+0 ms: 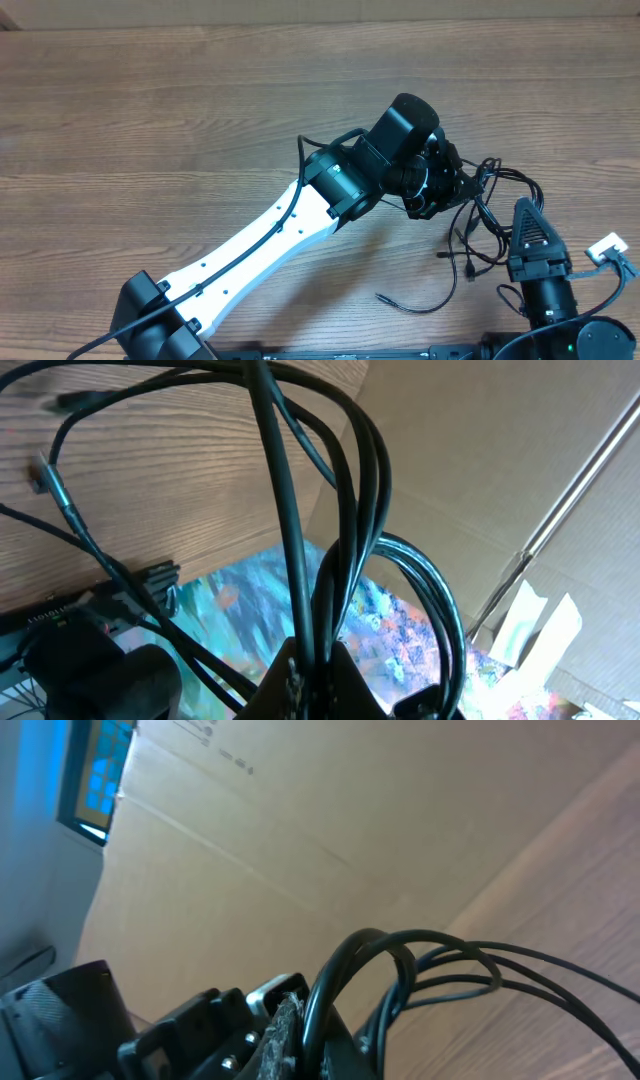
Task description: Untangle cables
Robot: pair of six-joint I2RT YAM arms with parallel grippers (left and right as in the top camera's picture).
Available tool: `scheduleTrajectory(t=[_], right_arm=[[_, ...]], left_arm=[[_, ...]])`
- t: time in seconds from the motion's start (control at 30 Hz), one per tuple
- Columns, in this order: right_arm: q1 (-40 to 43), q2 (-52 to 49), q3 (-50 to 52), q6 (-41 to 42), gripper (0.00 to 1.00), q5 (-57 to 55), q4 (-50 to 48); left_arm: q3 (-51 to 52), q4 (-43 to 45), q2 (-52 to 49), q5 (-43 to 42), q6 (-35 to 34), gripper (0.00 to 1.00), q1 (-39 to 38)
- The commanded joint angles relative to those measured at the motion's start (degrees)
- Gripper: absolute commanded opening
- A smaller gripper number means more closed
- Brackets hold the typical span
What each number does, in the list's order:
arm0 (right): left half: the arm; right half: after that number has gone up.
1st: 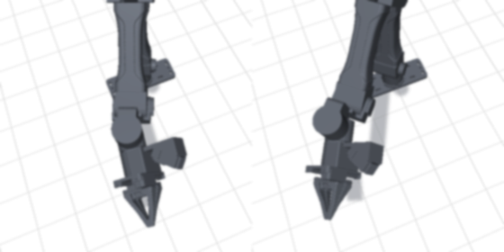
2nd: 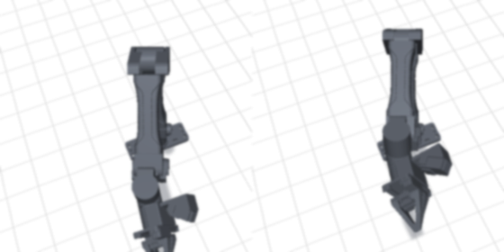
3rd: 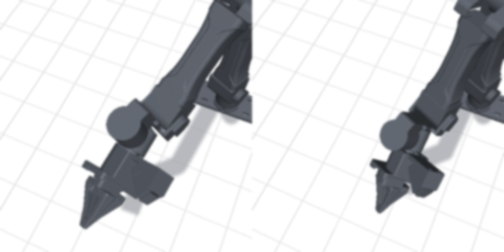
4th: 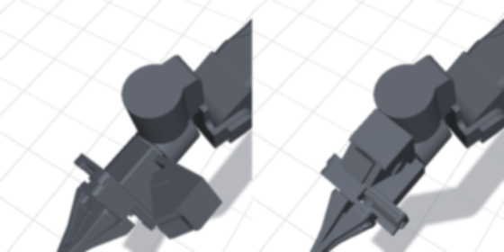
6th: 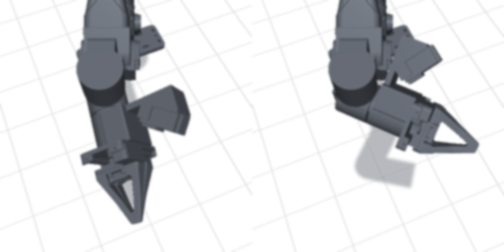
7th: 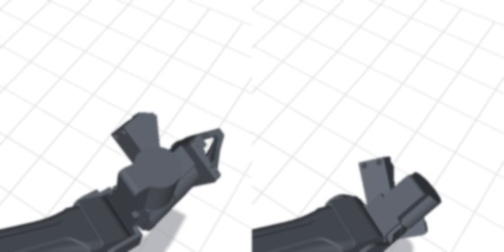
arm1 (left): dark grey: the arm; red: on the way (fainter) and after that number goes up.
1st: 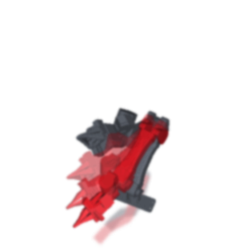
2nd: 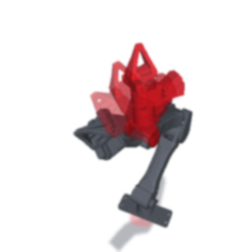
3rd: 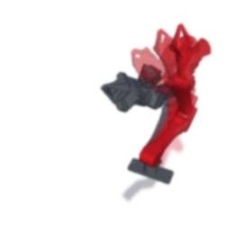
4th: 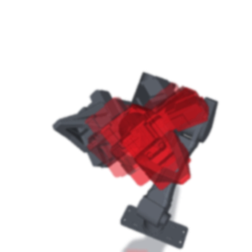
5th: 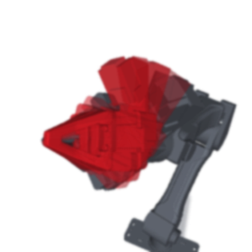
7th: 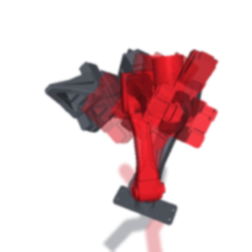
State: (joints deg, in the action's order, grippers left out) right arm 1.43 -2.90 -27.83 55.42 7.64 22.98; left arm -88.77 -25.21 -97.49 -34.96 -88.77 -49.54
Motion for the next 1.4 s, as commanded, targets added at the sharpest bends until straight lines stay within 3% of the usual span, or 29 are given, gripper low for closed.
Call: scheduleTrajectory(t=[0.0, 0.17, 0.43, 0.7, 0.9, 1.1, 1.37], right_arm=[[0.2, 0.1, 0.1, -2.6, 0.04, 0.8, 0.3], [0.2, 0.1, 0.1, -4.7, 0.04, 0.6, 0.4], [0.2, 0.1, 0.1, -6.4, 0.04, -1.8, 3.7], [0.2, 0.1, 0.1, -6.4, 0.04, -1.8, 3.3], [0.2, 0.1, 0.1, -6.4, 0.04, -1.8, 3.3], [0.2, 0.1, 0.1, -6.4, 0.04, -1.7, 3.3], [0.2, 0.1, 0.1, -5.9, 0.04, -0.7, 2.3]], left_arm=[[-0.4, 0.4, 1.6, 0.0, -0.2, 0.04, -0.4], [-0.4, 0.4, 1.6, -0.1, -0.2, 0.04, -0.4], [-0.4, 0.5, 1.6, -1.1, -0.2, 0.15, -0.3], [-0.4, 0.5, 1.6, -1.0, -0.2, 0.13, -0.3], [-0.4, 0.4, 1.6, -1.0, -0.2, 0.27, -0.3], [-0.4, 0.5, 1.6, -1.0, -0.2, 0.19, -0.3], [-0.4, 0.5, 1.6, -0.6, -0.2, 0.24, -0.3]])
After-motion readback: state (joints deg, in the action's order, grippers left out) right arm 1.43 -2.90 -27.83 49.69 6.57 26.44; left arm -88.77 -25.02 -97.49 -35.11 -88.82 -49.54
